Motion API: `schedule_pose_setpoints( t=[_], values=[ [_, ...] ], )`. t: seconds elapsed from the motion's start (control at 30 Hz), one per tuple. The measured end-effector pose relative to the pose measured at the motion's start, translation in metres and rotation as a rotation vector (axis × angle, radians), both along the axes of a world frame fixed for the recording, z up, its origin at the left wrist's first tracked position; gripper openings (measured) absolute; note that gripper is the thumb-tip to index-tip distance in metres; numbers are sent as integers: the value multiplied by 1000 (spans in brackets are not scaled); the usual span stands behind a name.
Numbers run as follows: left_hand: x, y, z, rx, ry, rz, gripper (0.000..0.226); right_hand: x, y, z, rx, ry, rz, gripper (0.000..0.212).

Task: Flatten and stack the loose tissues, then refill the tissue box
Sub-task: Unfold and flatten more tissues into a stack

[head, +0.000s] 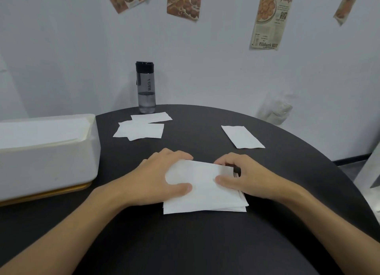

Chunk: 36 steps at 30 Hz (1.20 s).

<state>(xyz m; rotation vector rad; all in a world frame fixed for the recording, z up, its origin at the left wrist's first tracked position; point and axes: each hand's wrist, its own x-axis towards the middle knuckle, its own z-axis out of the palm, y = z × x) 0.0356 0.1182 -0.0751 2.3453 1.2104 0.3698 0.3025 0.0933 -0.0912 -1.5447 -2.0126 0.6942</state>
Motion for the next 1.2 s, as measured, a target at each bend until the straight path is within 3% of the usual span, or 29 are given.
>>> schedule_pose_setpoints(
  t=[0.13,0.23,0.3,0.47,0.83,0.93,1.03,1.1,1.2],
  values=[
    [2,-3,2,24,61,-35,51,5,6,-2,104,-46,-119,10],
    [1,-3,-1,12,53,-26,39,22,21,-6,168,-342,-349,28],
    [1,-2,-3,-5,44,-17,37,32,31,-9,125,-407,-431,35],
    [3,-3,-3,29,73,-29,37,40,47,-15,83,-482,-412,37],
    [2,-3,-6,79,97,-65,34,41,49,-13,128,-498,-476,49],
    [3,-4,-6,80,97,-67,34,48,62,-11,253,-340,-691,45],
    [3,-4,-7,75,83,-63,36,58,79,-7,82,-257,-914,48],
    [3,-3,-8,71,76,-66,44,61,88,-7,7,-307,-935,45],
    [2,2,-10,60,71,-86,49,65,96,-7,30,-237,-919,37]
  ],
)
